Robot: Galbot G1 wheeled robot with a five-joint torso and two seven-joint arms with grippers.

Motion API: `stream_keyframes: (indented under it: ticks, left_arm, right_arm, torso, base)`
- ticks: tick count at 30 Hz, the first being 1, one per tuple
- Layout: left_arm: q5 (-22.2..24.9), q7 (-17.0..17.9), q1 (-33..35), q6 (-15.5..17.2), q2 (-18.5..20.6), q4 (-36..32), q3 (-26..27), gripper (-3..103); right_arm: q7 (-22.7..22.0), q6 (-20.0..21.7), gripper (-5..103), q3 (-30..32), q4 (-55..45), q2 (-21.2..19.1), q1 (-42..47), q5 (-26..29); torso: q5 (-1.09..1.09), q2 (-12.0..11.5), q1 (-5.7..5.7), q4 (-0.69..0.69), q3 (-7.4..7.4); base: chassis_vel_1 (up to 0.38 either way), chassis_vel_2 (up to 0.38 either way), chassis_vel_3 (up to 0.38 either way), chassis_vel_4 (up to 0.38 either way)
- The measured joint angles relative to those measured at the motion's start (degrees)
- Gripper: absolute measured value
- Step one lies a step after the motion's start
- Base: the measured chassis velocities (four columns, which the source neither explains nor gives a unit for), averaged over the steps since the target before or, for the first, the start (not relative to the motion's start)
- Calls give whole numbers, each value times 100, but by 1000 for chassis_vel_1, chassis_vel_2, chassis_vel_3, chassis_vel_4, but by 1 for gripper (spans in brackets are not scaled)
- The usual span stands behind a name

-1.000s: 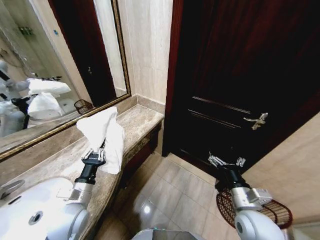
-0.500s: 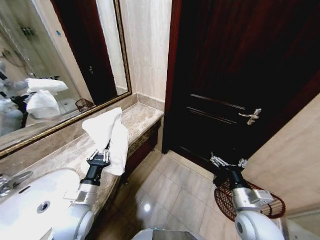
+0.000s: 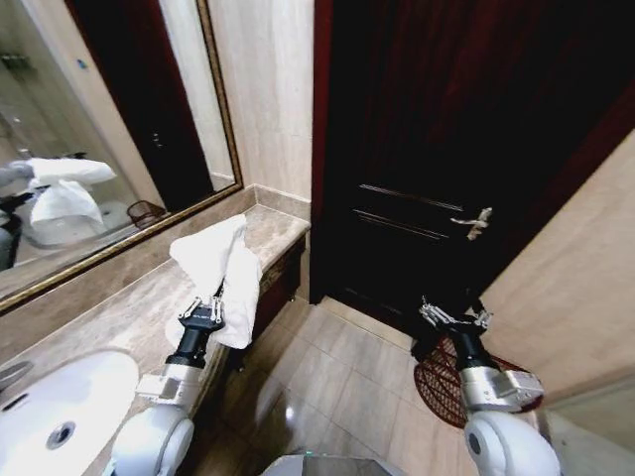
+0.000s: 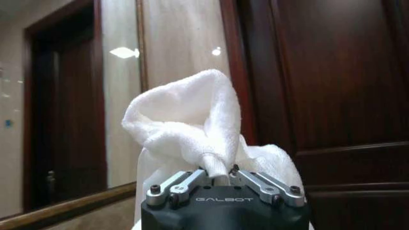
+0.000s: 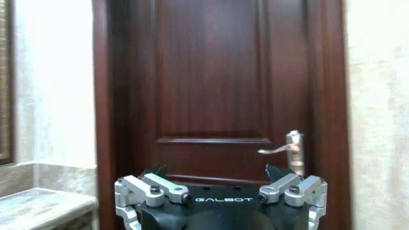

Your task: Discard the used towel into the hamper.

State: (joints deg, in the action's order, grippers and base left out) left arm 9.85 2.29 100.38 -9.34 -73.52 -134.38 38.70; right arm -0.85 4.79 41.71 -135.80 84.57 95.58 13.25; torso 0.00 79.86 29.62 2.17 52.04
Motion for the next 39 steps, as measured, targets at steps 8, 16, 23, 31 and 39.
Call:
stream_keyframes:
  ticks: [8, 16, 23, 31, 39]
  left_arm:
    - [0, 1, -41, 32, 27, 46, -8, 8]
    - [9, 8, -55, 32, 64, 67, 3, 8]
    - [11, 9, -66, 25, 67, 90, -6, 8]
    - [24, 8, -75, 10, 109, 122, 9, 8]
    - [52, 3, -61, -88, 116, 205, -1, 8]
  right_arm:
    - [-101, 95, 100, 0, -8, 9, 21, 8]
    - [-119, 97, 100, -4, -32, 38, 48, 0]
    - [-121, 93, 100, -9, -60, 70, 95, -13]
    - [-129, 147, 100, -27, -120, 107, 121, -95]
    - [-116, 151, 100, -36, -148, 158, 158, -187]
  torso:
    - [0, 0, -1, 1, 0]
    - [-1, 0, -1, 0, -1]
    - [0, 0, -1, 0, -1]
    - [-1, 0, -1, 0, -1]
    - [-1, 0, -1, 0, -1]
  base:
    - [-102, -107, -117, -97]
    - [-130, -134, -125, -127]
    - [-131, -116, -120, -125]
    - [-121, -130, -125, -125]
    - [-137, -150, -120, -92]
